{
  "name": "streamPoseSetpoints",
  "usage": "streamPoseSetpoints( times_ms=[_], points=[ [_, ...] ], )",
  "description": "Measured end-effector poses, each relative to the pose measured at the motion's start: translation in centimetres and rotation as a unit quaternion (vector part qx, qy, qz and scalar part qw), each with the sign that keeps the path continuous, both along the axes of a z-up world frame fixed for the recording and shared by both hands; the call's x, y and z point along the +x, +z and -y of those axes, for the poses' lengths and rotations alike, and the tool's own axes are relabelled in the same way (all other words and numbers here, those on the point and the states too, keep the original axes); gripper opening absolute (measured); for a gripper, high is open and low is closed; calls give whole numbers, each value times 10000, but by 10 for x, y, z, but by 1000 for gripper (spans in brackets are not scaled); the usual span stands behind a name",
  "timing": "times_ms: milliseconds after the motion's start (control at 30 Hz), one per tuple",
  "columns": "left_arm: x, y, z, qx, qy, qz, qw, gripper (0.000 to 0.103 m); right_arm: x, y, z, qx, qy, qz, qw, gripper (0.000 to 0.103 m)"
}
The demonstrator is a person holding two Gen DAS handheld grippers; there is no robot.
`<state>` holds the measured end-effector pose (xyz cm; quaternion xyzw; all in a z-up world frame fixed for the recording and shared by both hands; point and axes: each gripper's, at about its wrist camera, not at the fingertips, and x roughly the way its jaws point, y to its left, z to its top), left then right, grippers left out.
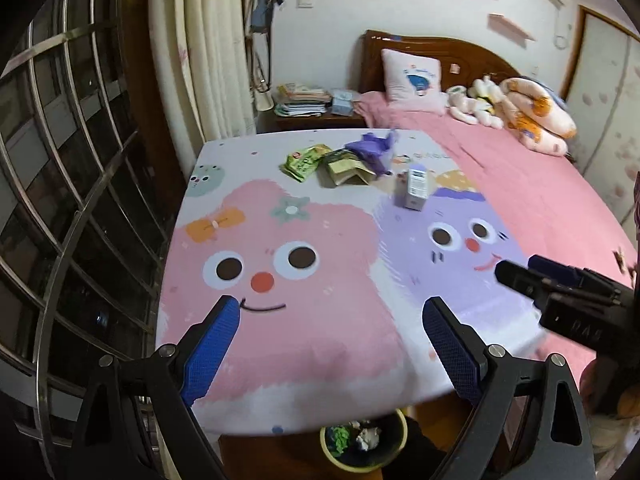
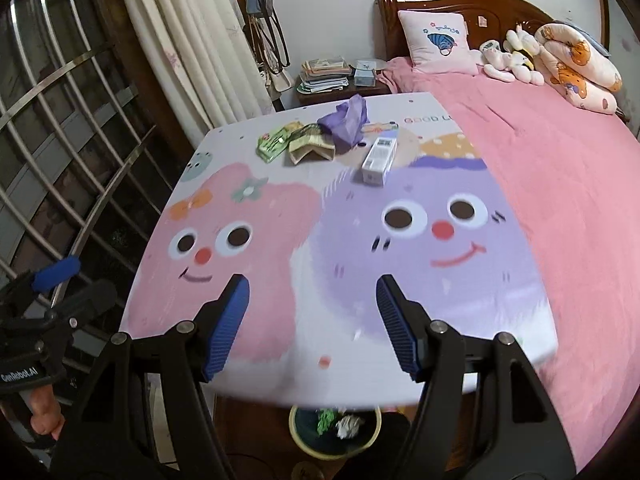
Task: Collect trash
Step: 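Raise both open tools back up toward the table, then grasp the green pistachio chocolate box with the left tool while the right tool grasps the white lotion box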
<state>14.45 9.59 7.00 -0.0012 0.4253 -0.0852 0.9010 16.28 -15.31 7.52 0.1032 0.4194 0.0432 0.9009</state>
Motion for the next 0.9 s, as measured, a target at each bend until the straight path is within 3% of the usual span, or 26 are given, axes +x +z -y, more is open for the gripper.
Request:
streamPoseSetpoints(
  times_ms=[433,567,900],
  points=[
    [193,-58,66,-106,618,-905,9939,94,205,-73,90,251,135,-755,9967,63],
    [252,-81,92,72,757,-1131,9907,94,258,-101,109,408,266,-947,9943,63],
    [351,-125,115,345,944,-1499,9836,94,346,-156,98,348,371,-1431,9884,63]
  ],
)
